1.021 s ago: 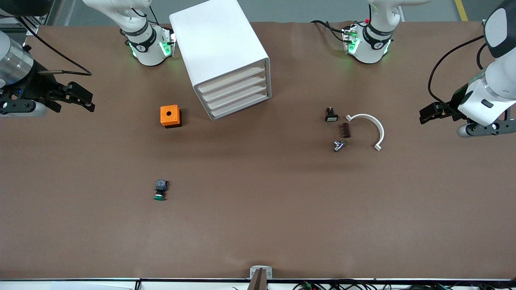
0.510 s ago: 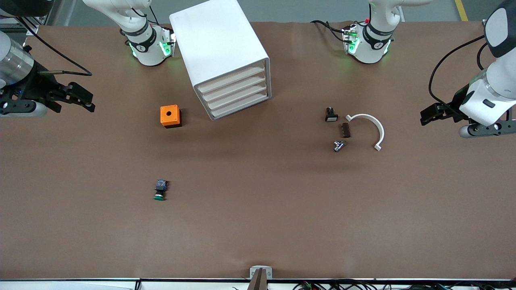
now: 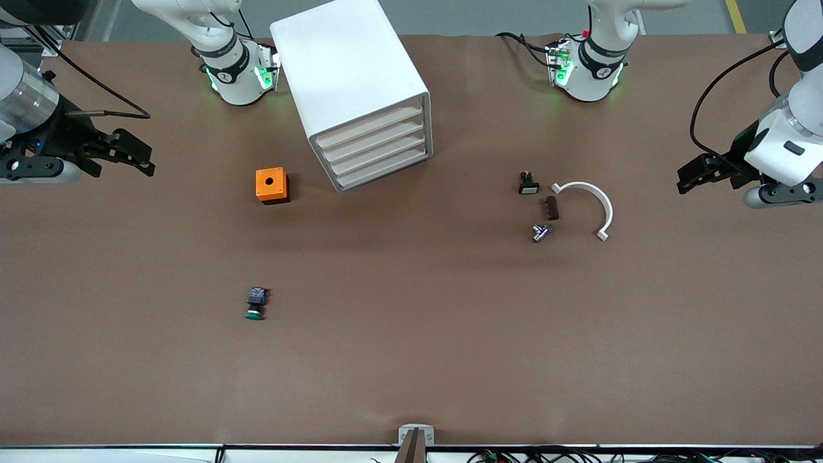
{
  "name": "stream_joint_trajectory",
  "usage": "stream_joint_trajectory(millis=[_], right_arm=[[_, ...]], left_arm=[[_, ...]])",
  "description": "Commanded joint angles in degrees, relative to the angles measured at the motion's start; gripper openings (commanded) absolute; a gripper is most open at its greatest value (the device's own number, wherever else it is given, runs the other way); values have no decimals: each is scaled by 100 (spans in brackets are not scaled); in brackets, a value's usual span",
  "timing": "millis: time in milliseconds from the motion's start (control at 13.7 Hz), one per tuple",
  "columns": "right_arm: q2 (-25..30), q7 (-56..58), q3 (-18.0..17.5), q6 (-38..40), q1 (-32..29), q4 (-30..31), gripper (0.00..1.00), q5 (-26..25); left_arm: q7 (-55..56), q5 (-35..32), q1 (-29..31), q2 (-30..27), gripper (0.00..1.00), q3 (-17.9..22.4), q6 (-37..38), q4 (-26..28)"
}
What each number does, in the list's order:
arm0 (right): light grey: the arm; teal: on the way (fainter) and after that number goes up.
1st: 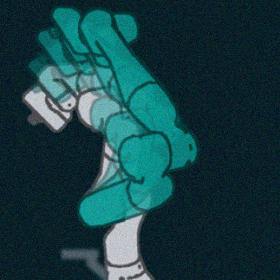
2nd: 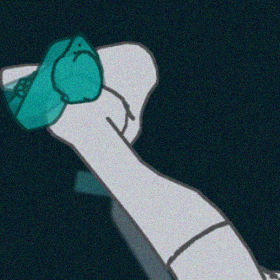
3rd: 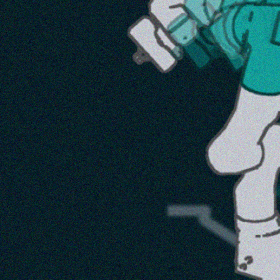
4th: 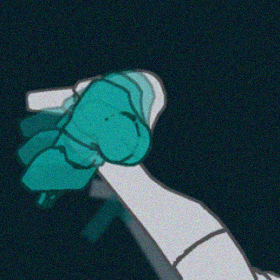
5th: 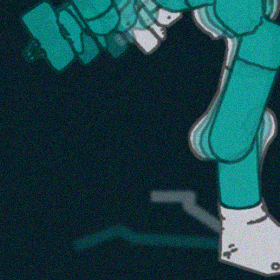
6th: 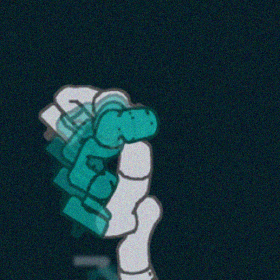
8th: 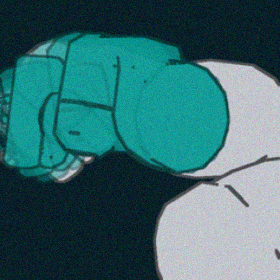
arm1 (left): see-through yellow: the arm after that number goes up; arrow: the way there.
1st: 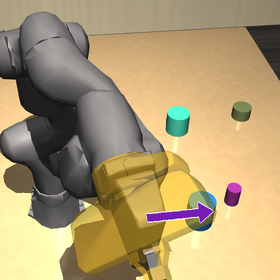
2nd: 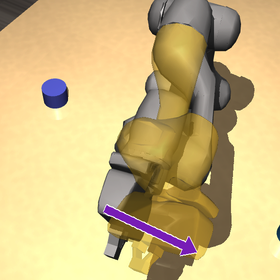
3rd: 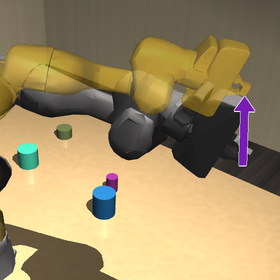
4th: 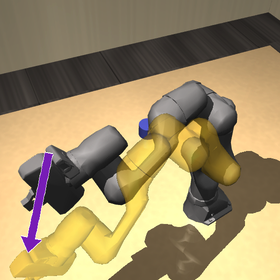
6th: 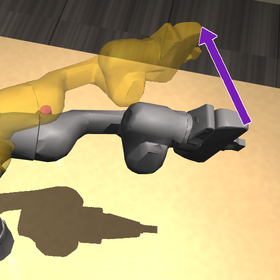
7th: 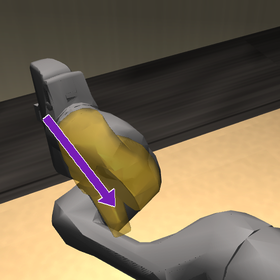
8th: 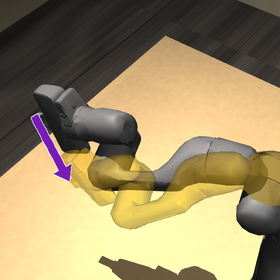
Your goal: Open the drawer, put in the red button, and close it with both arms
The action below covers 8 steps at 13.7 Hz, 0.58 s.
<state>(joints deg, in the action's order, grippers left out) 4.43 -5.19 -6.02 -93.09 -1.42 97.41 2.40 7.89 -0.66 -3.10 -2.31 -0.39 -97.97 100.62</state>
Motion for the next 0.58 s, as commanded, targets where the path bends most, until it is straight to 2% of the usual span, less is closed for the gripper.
stream_joint_trajectory(millis=[0,510], right_arm=[[190,-79,-13,-86,54,191,100,68],[190,-79,-13,-87,107,191,100,50]], left_arm=[[-121,93,-33,-139,99,83,-20,142],[-121,93,-6,-156,99,83,-20,116]])
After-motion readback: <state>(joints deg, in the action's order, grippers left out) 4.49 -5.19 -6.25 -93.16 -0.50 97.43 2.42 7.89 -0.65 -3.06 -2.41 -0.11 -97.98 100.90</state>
